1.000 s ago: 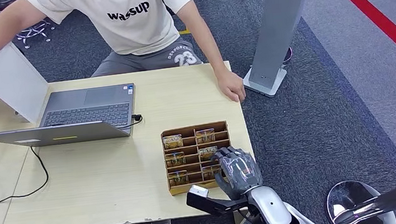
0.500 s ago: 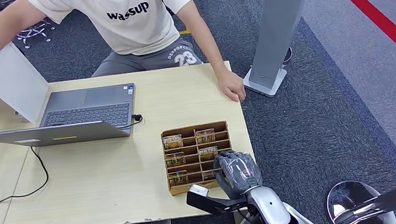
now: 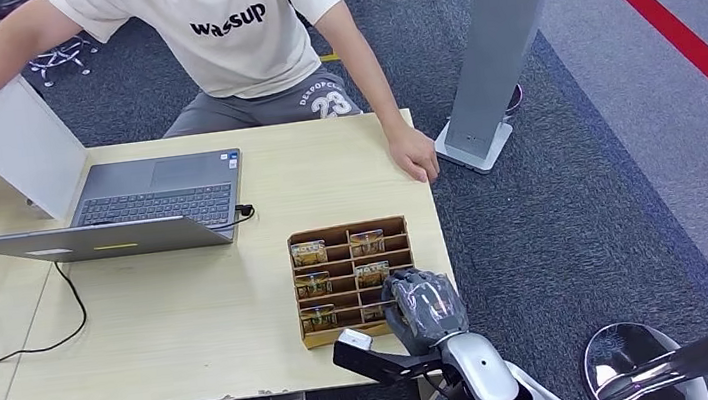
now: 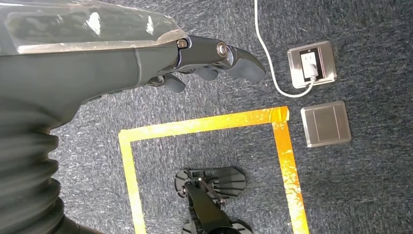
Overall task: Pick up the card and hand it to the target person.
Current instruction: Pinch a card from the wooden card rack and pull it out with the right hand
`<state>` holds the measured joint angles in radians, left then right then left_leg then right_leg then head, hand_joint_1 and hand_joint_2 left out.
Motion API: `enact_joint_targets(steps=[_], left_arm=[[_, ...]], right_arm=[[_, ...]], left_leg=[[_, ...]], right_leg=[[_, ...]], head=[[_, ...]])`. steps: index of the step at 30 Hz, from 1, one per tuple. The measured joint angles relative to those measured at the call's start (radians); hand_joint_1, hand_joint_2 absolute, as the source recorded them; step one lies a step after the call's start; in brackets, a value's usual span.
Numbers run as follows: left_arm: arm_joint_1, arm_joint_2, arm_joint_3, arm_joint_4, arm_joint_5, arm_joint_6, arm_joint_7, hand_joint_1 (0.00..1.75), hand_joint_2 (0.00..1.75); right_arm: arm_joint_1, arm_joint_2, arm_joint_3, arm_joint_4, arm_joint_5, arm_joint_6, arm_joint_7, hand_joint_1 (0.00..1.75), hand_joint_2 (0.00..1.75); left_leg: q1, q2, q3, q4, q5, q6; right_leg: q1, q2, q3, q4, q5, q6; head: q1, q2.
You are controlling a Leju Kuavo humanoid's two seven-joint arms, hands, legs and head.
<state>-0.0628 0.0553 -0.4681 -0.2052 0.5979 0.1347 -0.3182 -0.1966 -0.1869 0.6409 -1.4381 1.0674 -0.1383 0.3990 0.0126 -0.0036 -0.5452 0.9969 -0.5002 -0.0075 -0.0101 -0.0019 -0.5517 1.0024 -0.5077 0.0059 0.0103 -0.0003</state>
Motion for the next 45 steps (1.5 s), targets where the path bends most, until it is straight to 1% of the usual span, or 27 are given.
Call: enact_joint_targets(steps=[2,4,8,9,13,25,37,41,45], left_arm=[[0.0,0.0,-0.002,0.0,0.0,0.0,0.0,0.0,1.75],[0.0,0.0,-0.003,0.0,0.0,0.0,0.0,0.0,1.75],[0.0,0.0,-0.004,0.0,0.002,0.0,0.0,0.0,1.75],[0.0,0.0,-0.004,0.0,0.003,0.0,0.0,0.0,1.75],[0.0,0.001,-0.005,0.0,0.006,0.0,-0.001,0.0,0.0],[0.0,0.006,-0.017,0.0,0.008,-0.009,-0.023,0.0,0.0],[0.0,0.007,-0.029,0.0,0.02,0.0,-0.026,0.0,0.0],[0.0,0.007,-0.03,0.0,0.024,0.0,-0.026,0.0,0.0],[0.0,0.008,-0.031,0.0,0.031,0.0,-0.026,0.0,0.0]], right_arm=[[0.0,0.0,0.0,0.001,0.0,-0.001,-0.001,1.51,1.75],[0.0,0.0,0.0,0.001,-0.001,-0.002,-0.002,1.57,1.75],[0.0,0.001,0.0,0.001,-0.003,-0.004,-0.004,1.75,1.75],[0.0,0.001,0.0,0.001,-0.005,-0.004,-0.004,1.75,1.75],[0.0,0.004,0.0,0.001,-0.011,-0.006,-0.005,1.75,1.75],[0.0,0.008,0.0,0.002,-0.016,-0.007,-0.008,1.75,1.75],[-0.002,0.007,-0.001,0.0,-0.021,-0.005,-0.007,1.75,1.75],[-0.003,0.005,-0.005,-0.007,-0.039,-0.002,0.004,1.75,1.75],[-0.003,-0.008,-0.023,-0.035,-0.056,-0.004,0.027,1.75,1.75]], left_leg=[[0.0,0.0,0.0,0.0,0.0,0.0],[0.0,0.0,0.0,0.0,0.0,0.0],[0.0,0.0,0.0,0.0,0.0,0.0],[0.0,0.0,0.0,0.0,0.0,0.0],[0.0,0.0,0.001,0.0,0.0,0.0],[0.0,0.0,0.001,0.0,0.0,0.0],[0.0,0.0,0.001,0.0,0.0,0.0],[0.0,0.0,0.001,0.0,0.0,0.0],[0.0,0.0,0.001,0.0,0.0,0.0]], right_leg=[[0.0,0.0,0.0,0.0,0.0,0.0],[0.0,0.0,0.0,0.0,0.0,0.0],[0.0,0.0,0.0,0.0,0.0,0.0],[0.0,0.0,0.0,0.0,0.0,0.0],[0.0,0.0,0.001,0.0,0.0,0.0],[0.0,0.0,0.001,0.0,0.0,0.0],[0.0,0.0,0.0,0.0,0.0,0.0],[0.0,0.0,0.0,0.0,0.0,0.0],[0.0,0.0,0.0,0.0,0.0,0.0]], head=[[0.0,0.0],[0.0,0.0],[0.0,0.0],[0.0,0.0],[0.0,0.0],[0.0,0.0],[0.0,0.0],[0.0,0.0],[0.0,0.0]])
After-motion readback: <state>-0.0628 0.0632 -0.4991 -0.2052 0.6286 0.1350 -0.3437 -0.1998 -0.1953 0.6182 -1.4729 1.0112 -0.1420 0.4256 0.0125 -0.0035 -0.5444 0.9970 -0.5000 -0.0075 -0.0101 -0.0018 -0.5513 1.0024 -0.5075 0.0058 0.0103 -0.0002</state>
